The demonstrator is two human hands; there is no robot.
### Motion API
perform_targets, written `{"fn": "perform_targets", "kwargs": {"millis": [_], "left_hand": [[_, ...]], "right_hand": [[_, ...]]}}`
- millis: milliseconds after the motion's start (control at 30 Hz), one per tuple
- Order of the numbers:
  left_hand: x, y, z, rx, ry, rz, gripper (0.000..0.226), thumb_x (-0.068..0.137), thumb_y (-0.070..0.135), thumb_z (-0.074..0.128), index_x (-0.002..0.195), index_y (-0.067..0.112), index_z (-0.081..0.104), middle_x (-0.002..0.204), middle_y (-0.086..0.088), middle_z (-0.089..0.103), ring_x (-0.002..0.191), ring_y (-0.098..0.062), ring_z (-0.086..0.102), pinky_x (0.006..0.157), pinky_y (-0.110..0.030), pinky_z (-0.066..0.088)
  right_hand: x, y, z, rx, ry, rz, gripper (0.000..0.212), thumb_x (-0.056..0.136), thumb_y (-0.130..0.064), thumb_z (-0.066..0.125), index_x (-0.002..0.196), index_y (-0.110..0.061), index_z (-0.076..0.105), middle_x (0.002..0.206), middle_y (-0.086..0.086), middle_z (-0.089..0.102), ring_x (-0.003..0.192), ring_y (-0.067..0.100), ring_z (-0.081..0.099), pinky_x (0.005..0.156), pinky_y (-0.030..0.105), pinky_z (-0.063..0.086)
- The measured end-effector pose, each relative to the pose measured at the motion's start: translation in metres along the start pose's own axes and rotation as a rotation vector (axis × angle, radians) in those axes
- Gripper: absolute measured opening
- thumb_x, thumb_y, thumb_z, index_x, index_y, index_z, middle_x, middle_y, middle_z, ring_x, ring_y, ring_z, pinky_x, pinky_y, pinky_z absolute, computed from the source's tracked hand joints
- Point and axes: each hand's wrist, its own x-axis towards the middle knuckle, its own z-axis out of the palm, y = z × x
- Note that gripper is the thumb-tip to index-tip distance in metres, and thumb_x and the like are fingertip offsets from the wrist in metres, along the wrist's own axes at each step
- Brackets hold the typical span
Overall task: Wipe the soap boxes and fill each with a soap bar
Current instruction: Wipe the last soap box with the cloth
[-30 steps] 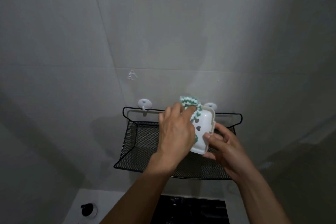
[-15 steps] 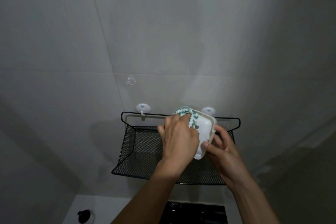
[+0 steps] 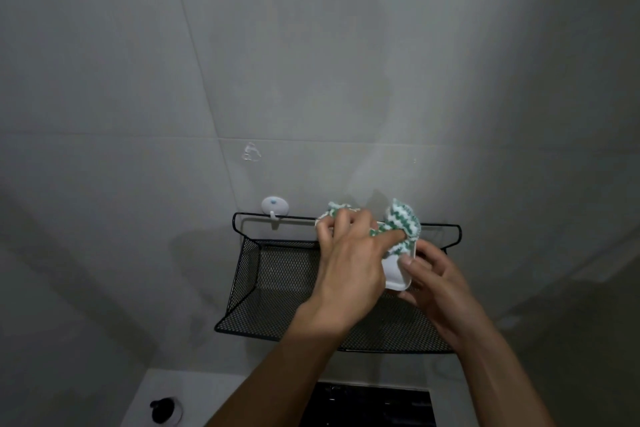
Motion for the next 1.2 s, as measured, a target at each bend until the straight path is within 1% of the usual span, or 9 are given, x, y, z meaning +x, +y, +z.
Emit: {"fn": "perform_targets", "kwargs": {"millis": [100,200,300,400,533,733,900,1067,1200], "left_hand": [[-0.002,0.002,-0.003,0.085,0.018,-0.036,0.047,0.082,0.021,0.038,0.118,0.035,0.065,0.104,0.003,0.056,0.106,-0.024,0.046,0.09,-0.046,0.032],[-0.003,-0.007,-0.003,0.129,0.046,-0.098,0.043,0.079,0.013,0.059,0.116,0.032,0.068,0.104,0.003,0.059,0.105,-0.024,0.049,0.091,-0.046,0.031],[-0.003,-0.01,-0.002,0.157,0.078,-0.116,0.04,0.074,0.011,0.066,0.109,0.029,0.072,0.1,0.002,0.06,0.102,-0.025,0.05,0.09,-0.046,0.031],[-0.003,-0.017,-0.004,0.206,0.093,-0.176,0.038,0.075,0.012,0.064,0.111,0.025,0.071,0.102,0.001,0.06,0.102,-0.025,0.05,0.093,-0.048,0.031],[-0.002,-0.023,-0.006,0.189,0.044,-0.245,0.041,0.08,0.01,0.058,0.117,0.027,0.067,0.102,-0.001,0.056,0.1,-0.025,0.046,0.091,-0.046,0.031],[-0.005,-0.013,-0.004,0.142,0.037,-0.132,0.041,0.086,0.012,0.056,0.119,0.034,0.065,0.104,0.0,0.053,0.098,-0.023,0.044,0.084,-0.041,0.029],[-0.006,-0.015,-0.005,0.13,0.083,-0.141,0.043,0.083,0.013,0.059,0.119,0.036,0.065,0.099,0.002,0.053,0.097,-0.022,0.044,0.086,-0.042,0.028],[-0.004,-0.026,-0.007,0.183,0.028,-0.242,0.049,0.081,0.02,0.055,0.129,0.028,0.059,0.104,0.001,0.055,0.102,-0.023,0.045,0.093,-0.045,0.03],[-0.007,-0.03,-0.001,0.036,-0.034,-0.33,0.054,0.085,0.016,0.052,0.137,0.029,0.052,0.106,0.003,0.052,0.104,-0.019,0.043,0.088,-0.039,0.031]], "right_hand": [[0.0,-0.001,0.0,0.072,0.027,-0.052,0.036,0.08,-0.016,0.075,0.116,-0.02,0.07,0.108,0.014,0.075,0.094,0.023,0.074,0.069,0.029,0.059],[-0.001,-0.001,0.0,0.074,0.048,-0.071,0.034,0.079,-0.013,0.071,0.113,-0.019,0.071,0.108,0.017,0.075,0.094,0.026,0.075,0.069,0.03,0.059],[-0.002,0.001,0.002,0.071,0.066,-0.056,0.036,0.077,-0.013,0.071,0.113,-0.016,0.07,0.106,0.017,0.075,0.092,0.026,0.075,0.067,0.029,0.059],[-0.002,0.0,0.001,0.073,0.072,-0.054,0.037,0.077,-0.015,0.072,0.114,-0.016,0.069,0.108,0.019,0.075,0.096,0.029,0.075,0.068,0.031,0.06],[-0.001,-0.002,-0.002,0.038,0.054,-0.05,0.039,0.077,-0.015,0.074,0.116,-0.016,0.067,0.108,0.018,0.075,0.098,0.032,0.074,0.07,0.033,0.06],[0.0,0.001,-0.001,0.034,0.045,-0.06,0.043,0.074,-0.012,0.074,0.116,-0.015,0.065,0.105,0.019,0.075,0.091,0.029,0.075,0.067,0.033,0.06],[-0.002,-0.001,0.0,0.03,0.039,-0.105,0.043,0.076,-0.01,0.072,0.118,-0.012,0.064,0.106,0.019,0.075,0.092,0.032,0.075,0.069,0.034,0.062],[-0.002,-0.004,-0.002,0.041,0.073,-0.136,0.043,0.076,-0.01,0.071,0.117,-0.01,0.063,0.107,0.016,0.075,0.093,0.03,0.075,0.07,0.033,0.062],[-0.004,0.006,-0.003,0.05,-0.01,-0.075,0.051,0.076,-0.001,0.071,0.125,-0.013,0.061,0.118,0.015,0.073,0.104,0.032,0.072,0.074,0.035,0.062]]}}
